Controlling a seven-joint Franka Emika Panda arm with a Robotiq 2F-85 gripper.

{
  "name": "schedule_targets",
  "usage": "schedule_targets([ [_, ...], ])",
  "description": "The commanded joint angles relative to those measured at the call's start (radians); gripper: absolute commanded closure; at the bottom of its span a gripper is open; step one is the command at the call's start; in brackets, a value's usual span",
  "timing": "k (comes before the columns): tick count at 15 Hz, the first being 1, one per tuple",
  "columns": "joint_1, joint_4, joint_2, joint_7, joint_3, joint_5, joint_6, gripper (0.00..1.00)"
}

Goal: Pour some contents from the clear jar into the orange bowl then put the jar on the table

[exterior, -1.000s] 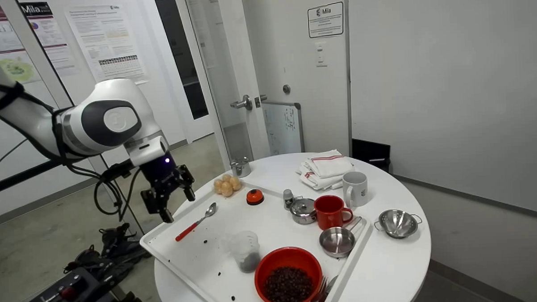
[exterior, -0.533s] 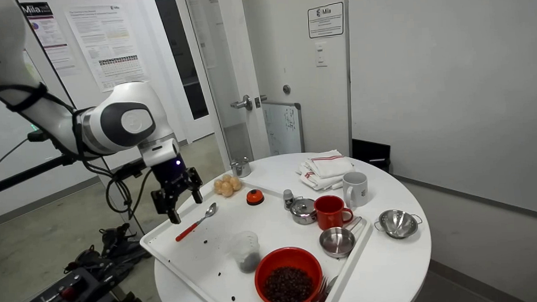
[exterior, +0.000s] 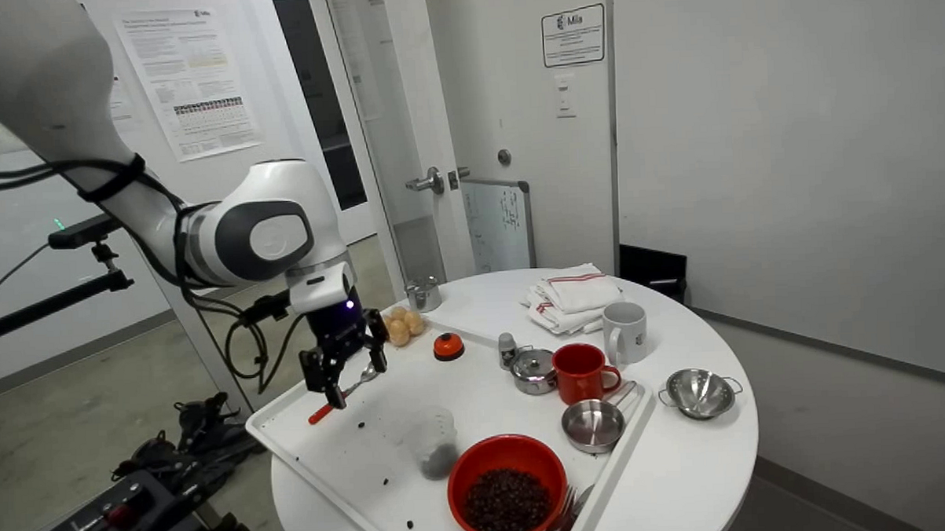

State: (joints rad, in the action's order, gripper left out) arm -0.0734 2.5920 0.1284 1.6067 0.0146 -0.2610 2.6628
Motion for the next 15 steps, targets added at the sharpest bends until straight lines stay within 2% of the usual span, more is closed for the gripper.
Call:
schedule_targets([
  [1,0.026,-0.048,0.089,-0.065,0.031,0.077,0.044,0.00],
  [8,0.058,-0.159,0.234,-0.127,0.063,0.176,0.027,0.00],
  [15,0.128,-0.270,0.373,-0.108,0.131,0.167,-0.006,0.00],
])
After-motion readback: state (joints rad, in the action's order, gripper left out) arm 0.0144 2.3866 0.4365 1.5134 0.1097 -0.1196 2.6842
